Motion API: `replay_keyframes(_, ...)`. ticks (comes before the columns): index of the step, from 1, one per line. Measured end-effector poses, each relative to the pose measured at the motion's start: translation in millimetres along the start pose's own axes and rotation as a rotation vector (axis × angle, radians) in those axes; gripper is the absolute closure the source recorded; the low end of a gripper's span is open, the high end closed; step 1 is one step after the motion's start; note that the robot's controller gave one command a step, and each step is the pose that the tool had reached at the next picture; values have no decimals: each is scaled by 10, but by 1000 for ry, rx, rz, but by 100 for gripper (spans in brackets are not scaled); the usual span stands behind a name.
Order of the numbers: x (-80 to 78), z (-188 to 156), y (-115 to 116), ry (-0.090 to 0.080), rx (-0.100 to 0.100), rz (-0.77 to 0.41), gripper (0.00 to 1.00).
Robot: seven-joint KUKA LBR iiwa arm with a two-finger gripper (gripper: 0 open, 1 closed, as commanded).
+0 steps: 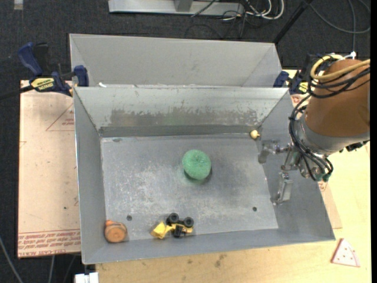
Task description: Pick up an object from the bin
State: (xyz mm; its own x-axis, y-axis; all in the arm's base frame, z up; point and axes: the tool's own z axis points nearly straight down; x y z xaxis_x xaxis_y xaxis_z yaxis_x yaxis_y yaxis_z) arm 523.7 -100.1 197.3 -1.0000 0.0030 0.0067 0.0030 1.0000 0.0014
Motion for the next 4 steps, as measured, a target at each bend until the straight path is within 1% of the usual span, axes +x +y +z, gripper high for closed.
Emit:
replay_keyframes(1,-16,-45,5,-8,1,-3,0)
replay_keyframes(2,-182,542,466,-14,1,13,0)
replay_keyframes(3,-395,786,533,-7,-2,178,0)
replay_keyframes(4,-436,937,814,-9,2,187,0)
